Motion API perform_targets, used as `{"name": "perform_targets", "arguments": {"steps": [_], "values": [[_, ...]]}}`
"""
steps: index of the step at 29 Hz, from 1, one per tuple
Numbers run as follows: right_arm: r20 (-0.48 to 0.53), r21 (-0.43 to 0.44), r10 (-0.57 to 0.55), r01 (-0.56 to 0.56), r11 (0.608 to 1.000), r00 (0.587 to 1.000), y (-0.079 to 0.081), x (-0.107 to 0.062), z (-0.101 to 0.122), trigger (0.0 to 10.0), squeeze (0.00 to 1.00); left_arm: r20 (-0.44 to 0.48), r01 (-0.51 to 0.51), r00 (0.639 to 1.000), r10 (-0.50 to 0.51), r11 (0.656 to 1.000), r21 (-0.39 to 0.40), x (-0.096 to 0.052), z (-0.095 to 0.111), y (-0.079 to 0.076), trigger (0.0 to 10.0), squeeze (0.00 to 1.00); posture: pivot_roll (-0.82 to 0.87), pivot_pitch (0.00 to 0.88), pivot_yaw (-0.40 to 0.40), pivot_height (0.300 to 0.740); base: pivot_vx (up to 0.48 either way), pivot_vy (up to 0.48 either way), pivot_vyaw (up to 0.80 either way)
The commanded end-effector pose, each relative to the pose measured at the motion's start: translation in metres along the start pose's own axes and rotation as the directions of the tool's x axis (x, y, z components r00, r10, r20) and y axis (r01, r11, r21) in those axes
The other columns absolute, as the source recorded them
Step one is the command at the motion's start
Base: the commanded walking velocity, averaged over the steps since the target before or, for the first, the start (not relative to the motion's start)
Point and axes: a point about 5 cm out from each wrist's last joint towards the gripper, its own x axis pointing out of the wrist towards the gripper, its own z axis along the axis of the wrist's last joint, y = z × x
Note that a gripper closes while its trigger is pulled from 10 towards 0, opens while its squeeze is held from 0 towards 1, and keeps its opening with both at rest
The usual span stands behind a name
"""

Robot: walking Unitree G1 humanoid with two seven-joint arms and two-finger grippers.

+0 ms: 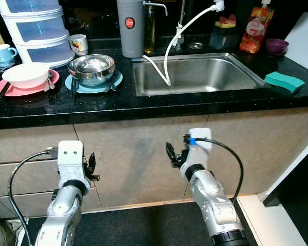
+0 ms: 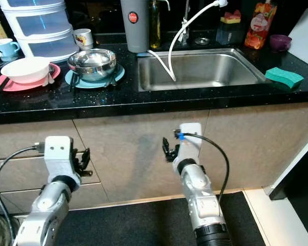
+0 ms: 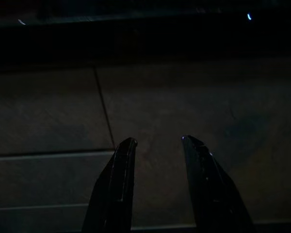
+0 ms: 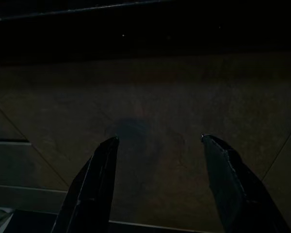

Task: Kitchen organization

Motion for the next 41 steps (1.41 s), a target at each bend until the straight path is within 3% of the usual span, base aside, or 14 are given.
{"name": "perform_targets", "arguments": {"steps": [1, 3, 8, 12, 15, 18, 25, 34, 41], "values": [[0.012, 0.011, -0.019, 0.019, 1.000, 1.000, 0.000, 0.001, 0.002, 10.0, 0.00, 0.043, -0.030, 0.999, 0.029, 0.999, 0.025, -0.001, 0.007, 0.007, 10.0, 0.00, -0.05, 0.068, 0.018, 0.740, 0.000, 0.000, 0.00], [0.023, 0.022, -0.042, 0.041, 0.999, 0.999, -0.001, 0.003, 0.005, 10.0, 0.00, 0.073, -0.038, 0.997, 0.035, 0.999, 0.037, 0.000, 0.014, 0.008, 10.0, 0.00, -0.04, 0.066, 0.018, 0.740, 0.000, 0.000, 0.00], [0.034, 0.066, 0.025, -0.028, 0.997, 0.999, 0.004, 0.004, 0.012, 10.0, 0.00, 0.092, -0.022, 0.996, 0.015, 0.997, 0.072, 0.001, 0.022, 0.007, 10.0, 0.00, -0.04, 0.067, 0.020, 0.740, 0.000, 0.000, 0.00], [0.057, 0.053, 0.043, -0.046, 0.998, 0.997, 0.007, 0.006, 0.021, 10.0, 0.00, 0.120, -0.040, 0.992, 0.030, 0.995, 0.086, 0.000, 0.027, 0.008, 10.0, 0.00, -0.05, 0.066, 0.025, 0.740, 0.000, 0.000, 0.00], [0.136, 0.073, 0.018, -0.028, 0.997, 0.990, 0.007, 0.011, 0.040, 10.0, 0.00, 0.205, -0.072, 0.977, 0.055, 0.995, 0.075, -0.001, 0.044, 0.011, 10.0, 0.00, -0.05, 0.064, 0.022, 0.740, 0.000, 0.000, 0.00], [0.168, 0.076, 0.006, -0.019, 0.997, 0.986, 0.006, 0.012, 0.047, 10.0, 0.00, 0.220, -0.075, 0.974, 0.057, 0.994, 0.074, 0.000, 0.048, 0.012, 10.0, 0.00, -0.05, 0.063, 0.020, 0.740, 0.000, 0.000, 0.00], [0.222, 0.066, 0.005, -0.020, 0.998, 0.975, 0.001, 0.015, 0.061, 10.0, 0.00, 0.234, -0.055, 0.972, 0.037, 0.996, 0.070, 0.002, 0.052, 0.009, 10.0, 0.00, -0.05, 0.061, 0.015, 0.740, 0.000, 0.000, 0.00], [0.206, 0.046, 0.011, -0.021, 0.999, 0.979, 0.003, 0.014, 0.058, 10.0, 0.00, 0.202, -0.029, 0.979, 0.015, 0.997, 0.065, 0.000, 0.045, 0.001, 10.0, 0.00, -0.06, 0.065, 0.019, 0.740, 0.000, 0.000, 0.00], [0.236, 0.043, 0.037, -0.048, 0.998, 0.971, 0.007, 0.017, 0.068, 10.0, 0.00, 0.268, -0.082, 0.962, 0.053, 0.991, 0.101, 0.001, 0.060, 0.007, 10.0, 0.00, -0.05, 0.068, 0.014, 0.740, 0.000, 0.000, 0.00]]}}
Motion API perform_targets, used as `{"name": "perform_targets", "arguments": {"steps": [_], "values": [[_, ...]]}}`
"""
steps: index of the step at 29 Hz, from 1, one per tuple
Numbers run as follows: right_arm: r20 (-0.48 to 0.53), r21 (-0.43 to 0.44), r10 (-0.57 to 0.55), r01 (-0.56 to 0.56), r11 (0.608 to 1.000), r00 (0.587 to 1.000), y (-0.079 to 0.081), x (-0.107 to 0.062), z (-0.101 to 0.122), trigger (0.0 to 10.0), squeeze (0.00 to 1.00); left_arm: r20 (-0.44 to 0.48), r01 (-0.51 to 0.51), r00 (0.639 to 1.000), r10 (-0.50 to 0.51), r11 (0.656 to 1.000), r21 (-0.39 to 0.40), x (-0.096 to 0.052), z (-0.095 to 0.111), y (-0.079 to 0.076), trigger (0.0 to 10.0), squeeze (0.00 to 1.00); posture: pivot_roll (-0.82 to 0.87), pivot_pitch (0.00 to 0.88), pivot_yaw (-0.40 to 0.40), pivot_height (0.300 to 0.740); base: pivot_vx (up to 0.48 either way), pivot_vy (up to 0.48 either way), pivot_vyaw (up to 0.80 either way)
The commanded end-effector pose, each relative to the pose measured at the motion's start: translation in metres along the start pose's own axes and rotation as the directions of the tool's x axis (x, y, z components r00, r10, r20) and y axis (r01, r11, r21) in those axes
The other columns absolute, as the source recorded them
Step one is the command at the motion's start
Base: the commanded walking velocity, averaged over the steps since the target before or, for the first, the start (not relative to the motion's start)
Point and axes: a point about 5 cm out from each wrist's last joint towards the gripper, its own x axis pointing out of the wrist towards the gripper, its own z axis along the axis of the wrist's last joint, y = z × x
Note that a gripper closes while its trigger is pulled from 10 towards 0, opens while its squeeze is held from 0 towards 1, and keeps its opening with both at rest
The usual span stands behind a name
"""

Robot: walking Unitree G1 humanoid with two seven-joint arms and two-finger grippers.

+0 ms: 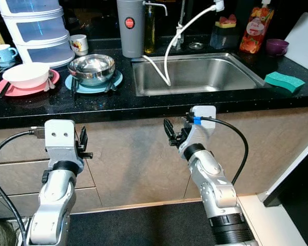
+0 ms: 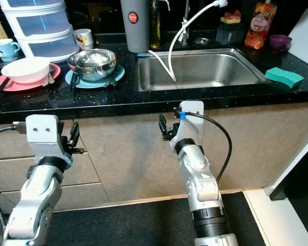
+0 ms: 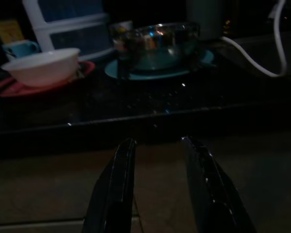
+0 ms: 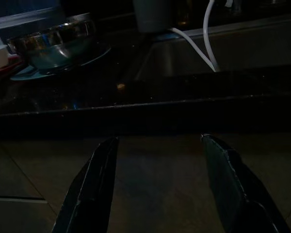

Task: Kitchen organization

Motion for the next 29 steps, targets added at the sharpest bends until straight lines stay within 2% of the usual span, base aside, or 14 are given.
{"name": "perform_targets", "arguments": {"steps": [1, 9, 29], "values": [[0.068, 0.011, 0.029, -0.030, 0.999, 0.997, 0.005, 0.005, 0.018, 10.0, 0.00, 0.045, -0.039, 0.998, 0.038, 0.999, 0.021, 0.003, 0.011, 0.008, 10.0, 0.00, -0.05, 0.067, 0.013, 0.740, 0.000, 0.000, 0.00], [0.106, 0.007, 0.054, -0.055, 0.998, 0.993, 0.008, 0.011, 0.031, 10.0, 0.00, 0.090, -0.059, 0.994, 0.056, 0.998, 0.032, 0.006, 0.022, 0.012, 10.0, 0.00, -0.04, 0.067, 0.012, 0.740, 0.132, 0.000, 0.00], [0.115, 0.004, 0.078, -0.079, 0.997, 0.990, 0.011, 0.012, 0.034, 10.0, 0.00, 0.100, -0.042, 0.994, 0.038, 0.999, 0.030, 0.006, 0.025, 0.008, 10.0, 0.00, -0.04, 0.056, 0.023, 0.740, 0.337, 0.000, 0.00]]}}
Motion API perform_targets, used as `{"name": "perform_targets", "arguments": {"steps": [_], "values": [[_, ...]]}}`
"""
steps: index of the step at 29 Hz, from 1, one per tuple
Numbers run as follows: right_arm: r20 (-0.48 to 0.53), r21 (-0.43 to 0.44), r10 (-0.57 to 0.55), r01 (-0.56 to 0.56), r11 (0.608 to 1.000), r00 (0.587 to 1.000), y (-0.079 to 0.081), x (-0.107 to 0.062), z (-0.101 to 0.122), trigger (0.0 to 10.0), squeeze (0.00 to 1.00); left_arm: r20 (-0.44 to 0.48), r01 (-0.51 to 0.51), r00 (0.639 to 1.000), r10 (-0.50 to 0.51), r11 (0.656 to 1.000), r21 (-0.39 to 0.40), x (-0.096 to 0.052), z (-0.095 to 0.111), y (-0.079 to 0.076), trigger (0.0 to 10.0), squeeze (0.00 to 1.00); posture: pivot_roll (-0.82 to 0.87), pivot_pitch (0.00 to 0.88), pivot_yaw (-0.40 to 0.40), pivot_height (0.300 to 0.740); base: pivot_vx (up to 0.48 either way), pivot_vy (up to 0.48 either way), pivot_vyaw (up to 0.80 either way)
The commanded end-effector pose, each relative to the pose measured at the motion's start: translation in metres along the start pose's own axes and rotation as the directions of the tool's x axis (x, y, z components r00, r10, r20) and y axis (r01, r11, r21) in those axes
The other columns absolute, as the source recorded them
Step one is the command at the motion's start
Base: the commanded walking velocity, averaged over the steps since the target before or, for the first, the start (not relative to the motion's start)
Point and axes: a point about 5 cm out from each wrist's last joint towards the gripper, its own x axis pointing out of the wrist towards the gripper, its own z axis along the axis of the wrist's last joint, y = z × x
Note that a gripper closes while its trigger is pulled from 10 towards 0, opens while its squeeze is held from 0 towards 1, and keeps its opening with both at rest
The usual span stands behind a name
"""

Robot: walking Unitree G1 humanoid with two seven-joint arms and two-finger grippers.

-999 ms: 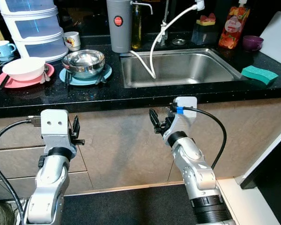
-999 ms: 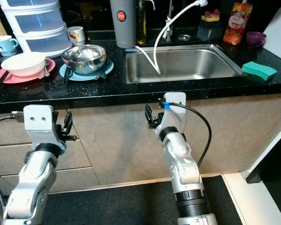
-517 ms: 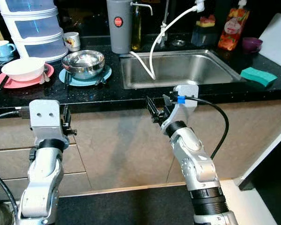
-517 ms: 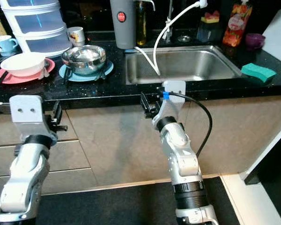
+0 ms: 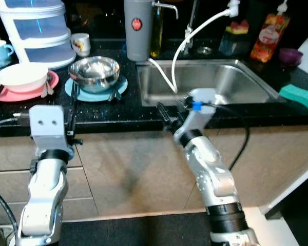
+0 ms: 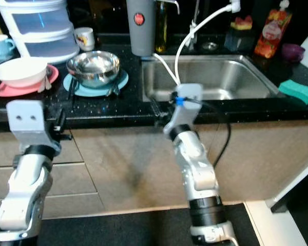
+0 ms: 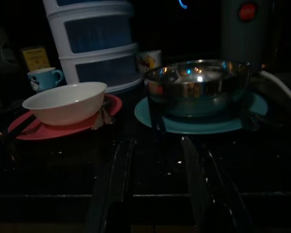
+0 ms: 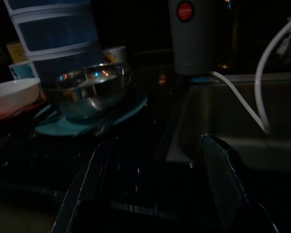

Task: Kitchen organization

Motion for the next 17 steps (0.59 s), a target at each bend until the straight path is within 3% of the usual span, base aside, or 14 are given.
{"name": "perform_targets", "arguments": {"steps": [1, 17], "values": [[0.000, 0.000, -0.006, 0.006, 1.000, 1.000, -0.0030, -0.0012, 0.0017, 10.0, 0.00, 0.000, 0.008, 1.000, -0.008, 1.000, 0.013, -0.0012, 0.0009, -0.0011, 10.0, 0.00, -0.04, 0.055, 0.024, 0.740, 0.341, 0.000, 0.00], [0.002, 0.023, 0.023, -0.023, 0.999, 1.000, 0.0031, 0.0009, -0.0004, 10.0, 0.00, 0.017, 0.017, 1.000, -0.017, 1.000, 0.019, -0.0015, 0.0065, -0.0021, 10.0, 0.00, -0.01, 0.035, 0.017, 0.740, 0.336, 0.000, 0.00]]}}
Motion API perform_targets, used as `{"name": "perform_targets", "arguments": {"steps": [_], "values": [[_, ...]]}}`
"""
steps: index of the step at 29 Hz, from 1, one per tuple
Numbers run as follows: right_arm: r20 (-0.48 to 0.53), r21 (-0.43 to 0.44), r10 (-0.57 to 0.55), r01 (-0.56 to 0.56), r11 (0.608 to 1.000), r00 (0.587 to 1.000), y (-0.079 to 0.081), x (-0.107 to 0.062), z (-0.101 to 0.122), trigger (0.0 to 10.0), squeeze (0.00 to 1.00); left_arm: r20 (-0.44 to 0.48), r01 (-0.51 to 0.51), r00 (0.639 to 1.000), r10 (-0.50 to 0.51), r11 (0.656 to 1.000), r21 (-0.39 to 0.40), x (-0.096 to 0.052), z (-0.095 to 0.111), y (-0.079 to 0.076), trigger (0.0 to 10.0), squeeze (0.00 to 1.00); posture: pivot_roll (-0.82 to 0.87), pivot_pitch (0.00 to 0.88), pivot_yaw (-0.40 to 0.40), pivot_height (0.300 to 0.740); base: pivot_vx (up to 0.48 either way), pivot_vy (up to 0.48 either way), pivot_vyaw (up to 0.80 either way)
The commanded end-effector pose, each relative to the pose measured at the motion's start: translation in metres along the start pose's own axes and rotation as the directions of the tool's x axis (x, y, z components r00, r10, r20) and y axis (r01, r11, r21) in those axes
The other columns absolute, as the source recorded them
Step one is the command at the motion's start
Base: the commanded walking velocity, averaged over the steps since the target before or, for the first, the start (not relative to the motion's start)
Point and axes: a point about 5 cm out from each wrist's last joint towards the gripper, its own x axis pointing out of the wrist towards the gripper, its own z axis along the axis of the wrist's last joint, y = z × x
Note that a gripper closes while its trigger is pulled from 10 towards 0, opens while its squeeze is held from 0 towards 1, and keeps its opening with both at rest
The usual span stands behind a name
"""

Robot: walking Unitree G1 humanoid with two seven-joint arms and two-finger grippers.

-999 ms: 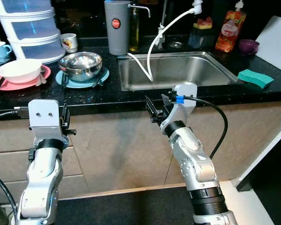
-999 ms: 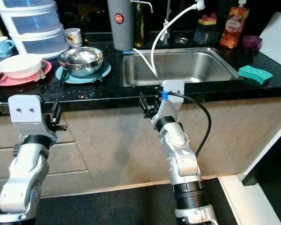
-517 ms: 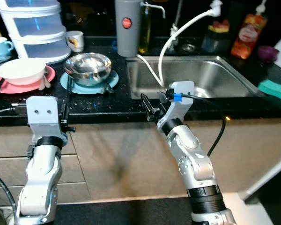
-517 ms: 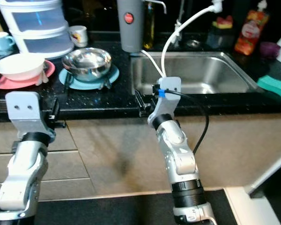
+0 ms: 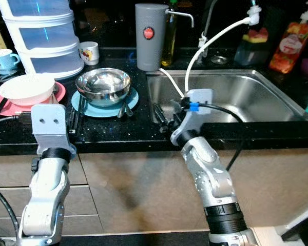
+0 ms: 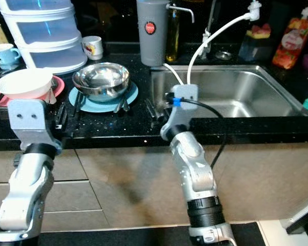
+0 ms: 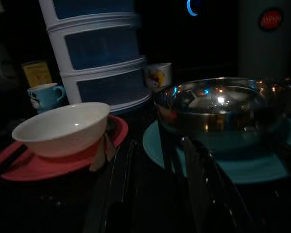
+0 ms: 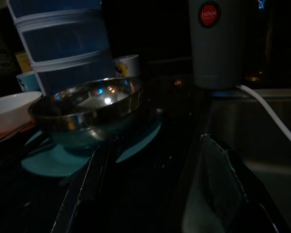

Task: Kitchen organization

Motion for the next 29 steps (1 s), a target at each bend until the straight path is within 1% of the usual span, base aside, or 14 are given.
{"name": "perform_targets", "arguments": {"steps": [1, 5, 29], "values": [[-0.002, 0.008, -0.007, 0.007, 1.000, 1.000, -0.0024, -0.0001, -0.0007, 10.0, 0.00, -0.004, 0.002, 1.000, -0.001, 1.000, 0.018, -0.0005, 0.0004, 0.0008, 10.0, 0.00, -0.01, 0.035, 0.017, 0.740, 0.334, 0.000, 0.00], [-0.004, 0.012, -0.009, 0.009, 1.000, 1.000, -0.0019, -0.0002, -0.0015, 10.0, 0.00, -0.005, 0.000, 1.000, 0.000, 1.000, 0.021, 0.0001, 0.0008, 0.0029, 10.0, 0.00, -0.02, 0.037, 0.023, 0.740, 0.331, 0.000, 0.00], [-0.006, 0.011, -0.020, 0.020, 1.000, 1.000, -0.0048, -0.0006, -0.0019, 10.0, 0.00, -0.012, 0.008, 1.000, -0.008, 1.000, 0.018, 0.0023, 0.0002, 0.0012, 10.0, 0.00, -0.02, 0.053, 0.026, 0.740, 0.312, 0.000, 0.00]]}}
